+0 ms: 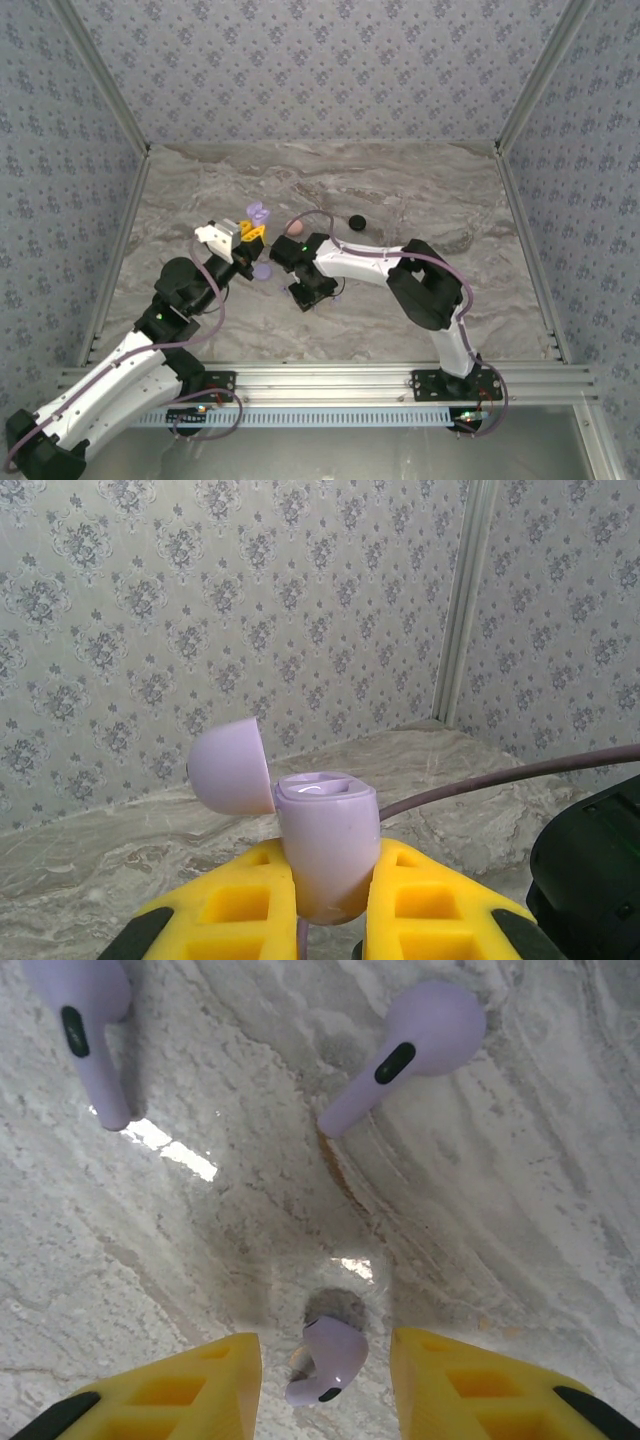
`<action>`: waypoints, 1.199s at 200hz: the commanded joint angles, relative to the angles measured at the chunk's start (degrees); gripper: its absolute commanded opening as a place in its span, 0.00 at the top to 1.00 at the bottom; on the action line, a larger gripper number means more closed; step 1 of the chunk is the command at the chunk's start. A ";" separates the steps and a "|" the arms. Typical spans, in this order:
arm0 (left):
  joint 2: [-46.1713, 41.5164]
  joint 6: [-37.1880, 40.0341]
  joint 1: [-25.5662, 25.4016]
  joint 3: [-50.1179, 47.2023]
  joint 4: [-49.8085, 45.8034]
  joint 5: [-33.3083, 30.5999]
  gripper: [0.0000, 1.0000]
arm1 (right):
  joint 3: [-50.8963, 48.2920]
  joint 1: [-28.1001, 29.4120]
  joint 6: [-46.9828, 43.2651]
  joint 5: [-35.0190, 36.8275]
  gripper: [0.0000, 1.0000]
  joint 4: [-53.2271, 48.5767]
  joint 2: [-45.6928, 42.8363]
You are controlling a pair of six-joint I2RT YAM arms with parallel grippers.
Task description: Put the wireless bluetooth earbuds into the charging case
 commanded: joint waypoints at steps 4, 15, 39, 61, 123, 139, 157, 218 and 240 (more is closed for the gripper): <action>-0.37 0.37 -0.35 0.94 0.97 -0.27 1.00 | 1.78 0.40 -0.49 0.96 0.61 -1.52 2.18; -0.37 0.37 -0.31 0.92 0.91 -0.27 1.00 | 1.80 0.44 -0.51 0.97 0.62 -1.50 2.60; -0.20 0.40 -0.31 1.04 0.88 -0.27 1.00 | 1.63 0.44 -0.50 1.04 0.67 -1.16 2.96; 0.11 0.37 -0.34 1.17 1.02 -0.14 1.00 | 1.45 0.37 -0.54 1.29 0.72 -0.78 2.79; 0.42 0.28 -0.29 1.39 1.01 0.26 1.00 | -1.87 -1.56 -1.80 4.06 0.75 1.35 -4.88; 0.68 0.21 -0.34 1.37 1.10 0.43 1.00 | -3.39 -2.90 -2.78 4.35 0.76 2.43 -8.60; 1.25 -0.01 -0.34 1.39 1.48 0.69 1.00 | -4.79 -4.16 -4.22 4.13 0.76 3.48 -12.70; 6.47 -1.25 -0.34 2.77 4.33 6.86 1.00 | -10.66 -13.32 -12.61 4.54 0.77 8.35 -32.31; 10.72 -1.81 -0.31 4.03 6.65 11.89 1.00 | -11.05 -16.62 -17.51 2.02 0.76 10.43 -38.16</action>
